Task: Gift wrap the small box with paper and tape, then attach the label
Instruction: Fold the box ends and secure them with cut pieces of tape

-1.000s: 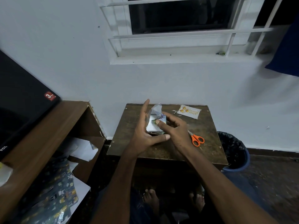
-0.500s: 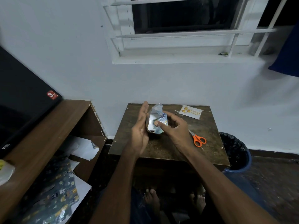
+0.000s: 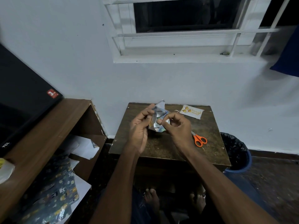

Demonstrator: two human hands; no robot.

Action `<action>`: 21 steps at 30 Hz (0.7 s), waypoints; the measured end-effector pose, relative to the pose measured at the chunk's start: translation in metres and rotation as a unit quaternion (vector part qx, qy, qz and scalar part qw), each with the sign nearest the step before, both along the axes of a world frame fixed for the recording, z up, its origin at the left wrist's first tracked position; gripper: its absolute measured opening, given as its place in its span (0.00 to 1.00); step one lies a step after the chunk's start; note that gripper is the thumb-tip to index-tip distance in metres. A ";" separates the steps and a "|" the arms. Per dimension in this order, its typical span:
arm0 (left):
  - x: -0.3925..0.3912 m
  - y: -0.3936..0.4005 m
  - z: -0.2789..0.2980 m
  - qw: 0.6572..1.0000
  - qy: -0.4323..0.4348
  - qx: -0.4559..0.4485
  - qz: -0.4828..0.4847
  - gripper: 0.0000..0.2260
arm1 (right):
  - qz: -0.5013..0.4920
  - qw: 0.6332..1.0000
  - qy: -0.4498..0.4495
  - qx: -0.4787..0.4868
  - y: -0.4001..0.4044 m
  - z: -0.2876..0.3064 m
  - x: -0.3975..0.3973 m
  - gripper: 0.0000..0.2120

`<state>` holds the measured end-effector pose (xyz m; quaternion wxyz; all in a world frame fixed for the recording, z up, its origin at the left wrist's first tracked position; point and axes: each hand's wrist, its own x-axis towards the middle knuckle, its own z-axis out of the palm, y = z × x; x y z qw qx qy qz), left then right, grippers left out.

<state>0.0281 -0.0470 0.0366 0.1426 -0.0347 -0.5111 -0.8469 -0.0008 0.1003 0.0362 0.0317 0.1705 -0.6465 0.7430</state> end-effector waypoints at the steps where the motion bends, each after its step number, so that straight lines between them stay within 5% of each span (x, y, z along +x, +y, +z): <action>1: 0.000 0.000 0.000 1.000 0.002 -0.003 0.004 0.16 | 0.011 1.000 0.002 0.000 0.000 0.000 0.000 0.07; 4: 0.003 -0.001 0.005 1.000 -0.013 0.001 0.021 0.20 | 0.031 0.999 -0.005 0.006 -0.001 -0.004 -0.002 0.04; 9: 0.013 0.000 0.014 0.997 0.003 -0.055 0.052 0.04 | 0.082 0.995 -0.017 0.061 -0.002 -0.013 -0.006 0.09; 15: 0.014 0.008 0.011 0.985 -0.002 -0.139 0.099 0.15 | 0.144 0.987 -0.038 0.056 0.004 -0.005 -0.003 0.21; 21: 0.013 0.007 0.011 0.991 -0.022 -0.079 0.101 0.07 | 0.186 0.981 -0.029 0.040 0.005 -0.004 -0.004 0.26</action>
